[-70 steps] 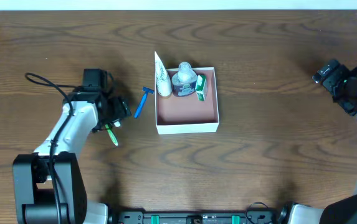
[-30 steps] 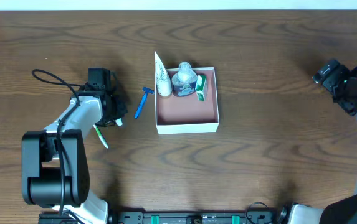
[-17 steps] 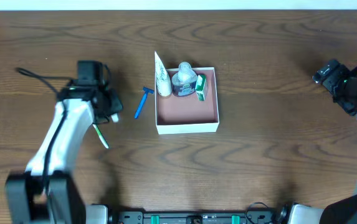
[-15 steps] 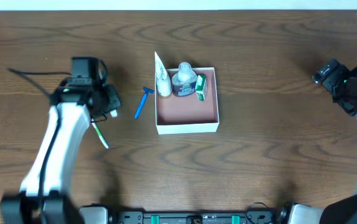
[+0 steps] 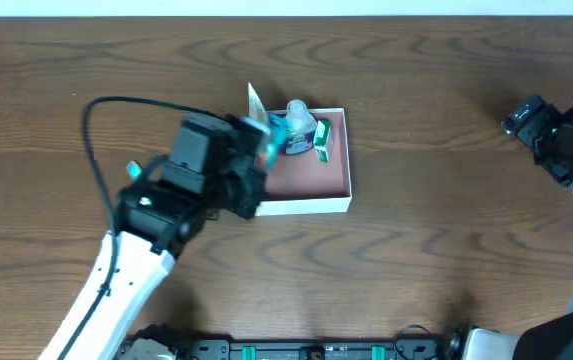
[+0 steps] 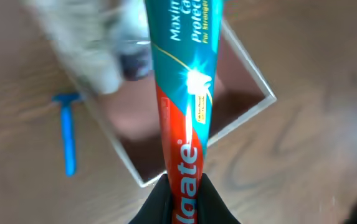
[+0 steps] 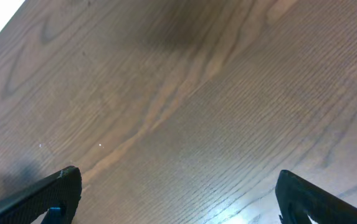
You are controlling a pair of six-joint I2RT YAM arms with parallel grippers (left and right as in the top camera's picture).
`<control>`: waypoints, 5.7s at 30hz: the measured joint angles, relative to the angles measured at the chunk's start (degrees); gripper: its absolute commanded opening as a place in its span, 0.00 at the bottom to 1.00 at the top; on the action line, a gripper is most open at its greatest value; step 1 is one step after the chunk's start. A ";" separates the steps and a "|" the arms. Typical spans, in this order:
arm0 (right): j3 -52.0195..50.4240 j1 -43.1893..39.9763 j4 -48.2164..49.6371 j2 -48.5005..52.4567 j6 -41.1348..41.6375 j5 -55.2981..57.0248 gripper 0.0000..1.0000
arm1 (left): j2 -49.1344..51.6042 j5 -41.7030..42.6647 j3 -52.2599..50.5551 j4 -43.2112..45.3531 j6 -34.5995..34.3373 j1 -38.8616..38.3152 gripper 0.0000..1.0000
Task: Pack container
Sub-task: 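Lift the Colgate tube and carry it over the box, then lower the tube flat into the box front and open the left gripper, then move the left gripper to the green toothbrush and grasp its handle, then lift the toothbrush and carry it over the box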
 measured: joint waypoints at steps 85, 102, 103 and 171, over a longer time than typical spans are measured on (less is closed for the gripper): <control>0.00 0.00 0.00 0.00 0.00 0.00 0.99 | 22.95 -7.91 0.00 -7.08 -24.87 34.23 0.82; 0.00 0.00 0.00 0.00 0.00 0.00 0.99 | 33.42 -11.47 0.00 -5.95 -24.72 34.53 0.75; 0.00 0.00 0.00 0.00 0.00 0.00 0.99 | 33.42 -11.91 -0.04 -5.86 -24.81 34.71 0.74; 0.00 0.00 0.00 0.00 0.00 0.00 0.99 | 0.20 3.06 2.25 5.90 -15.96 25.59 0.06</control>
